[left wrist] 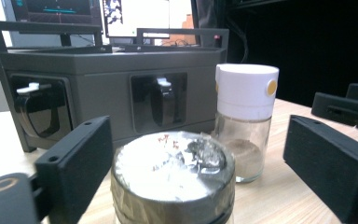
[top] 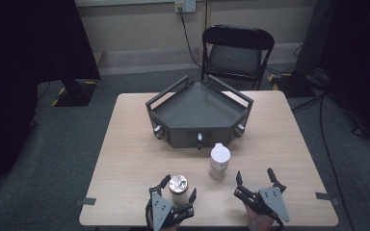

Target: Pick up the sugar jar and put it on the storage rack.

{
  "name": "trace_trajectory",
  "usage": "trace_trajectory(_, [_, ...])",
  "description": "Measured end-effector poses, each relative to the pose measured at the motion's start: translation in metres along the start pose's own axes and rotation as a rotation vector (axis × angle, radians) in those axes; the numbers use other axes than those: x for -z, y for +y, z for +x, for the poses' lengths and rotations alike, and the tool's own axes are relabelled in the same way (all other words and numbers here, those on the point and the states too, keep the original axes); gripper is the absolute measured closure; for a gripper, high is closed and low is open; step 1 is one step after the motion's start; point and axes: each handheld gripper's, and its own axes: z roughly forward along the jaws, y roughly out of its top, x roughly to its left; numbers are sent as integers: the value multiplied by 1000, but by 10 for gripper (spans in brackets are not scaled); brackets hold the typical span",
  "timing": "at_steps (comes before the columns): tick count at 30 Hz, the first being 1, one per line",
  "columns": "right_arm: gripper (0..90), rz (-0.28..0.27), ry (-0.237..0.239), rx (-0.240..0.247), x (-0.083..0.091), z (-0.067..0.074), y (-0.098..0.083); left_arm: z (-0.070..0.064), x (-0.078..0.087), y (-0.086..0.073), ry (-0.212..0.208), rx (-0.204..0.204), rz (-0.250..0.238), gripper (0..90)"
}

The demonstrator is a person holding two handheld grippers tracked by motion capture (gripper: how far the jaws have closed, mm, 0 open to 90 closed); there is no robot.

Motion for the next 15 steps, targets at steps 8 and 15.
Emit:
trace_trajectory(8, [0,0,0,0,0,0,0,-6,-5,-4,49,-3,30,218])
trace_trajectory(15, [0,0,1,0,0,0,0,-5,-5,-5,64,-1,33,311])
